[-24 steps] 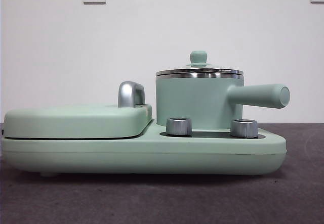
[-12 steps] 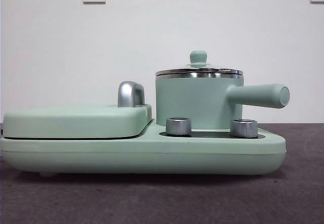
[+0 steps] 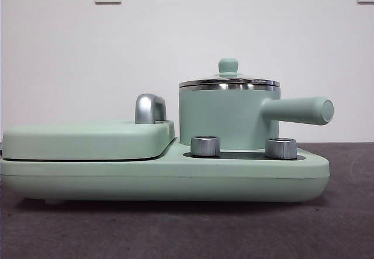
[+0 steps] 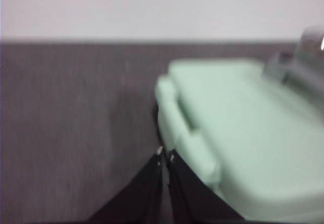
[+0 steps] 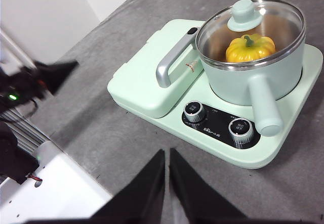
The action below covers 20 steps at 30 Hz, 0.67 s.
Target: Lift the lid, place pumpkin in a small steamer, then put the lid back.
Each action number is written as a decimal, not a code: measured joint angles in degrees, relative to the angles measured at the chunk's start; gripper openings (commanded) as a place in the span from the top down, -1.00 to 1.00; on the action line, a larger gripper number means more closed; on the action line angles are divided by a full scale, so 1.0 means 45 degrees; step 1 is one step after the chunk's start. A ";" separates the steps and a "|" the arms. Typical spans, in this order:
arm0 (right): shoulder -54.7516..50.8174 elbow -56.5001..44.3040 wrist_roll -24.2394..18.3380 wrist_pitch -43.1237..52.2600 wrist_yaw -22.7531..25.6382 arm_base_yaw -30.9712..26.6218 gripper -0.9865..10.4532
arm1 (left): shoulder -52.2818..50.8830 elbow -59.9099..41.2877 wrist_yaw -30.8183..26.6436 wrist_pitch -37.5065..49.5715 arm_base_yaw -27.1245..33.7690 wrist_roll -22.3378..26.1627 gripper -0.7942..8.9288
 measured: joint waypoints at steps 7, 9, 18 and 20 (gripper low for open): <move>0.0000 0.0000 0.0000 0.0005 0.0000 0.0000 0.81 | -0.0024 -0.0894 -0.1355 0.1093 0.0087 -0.0214 0.80; 0.0000 0.0000 0.0000 0.0000 0.0000 0.0000 0.81 | -0.0019 -0.0903 -0.1457 0.1117 0.0112 -0.0282 0.80; 0.0000 0.0000 -0.0005 0.0000 0.0000 0.0000 0.81 | -0.0024 -0.0908 -0.1583 0.1112 0.0117 -0.0350 0.80; 0.0000 0.0000 0.0000 0.0000 0.0000 0.0000 0.81 | -0.0024 -0.0908 -0.1583 0.1112 0.0117 -0.0350 0.80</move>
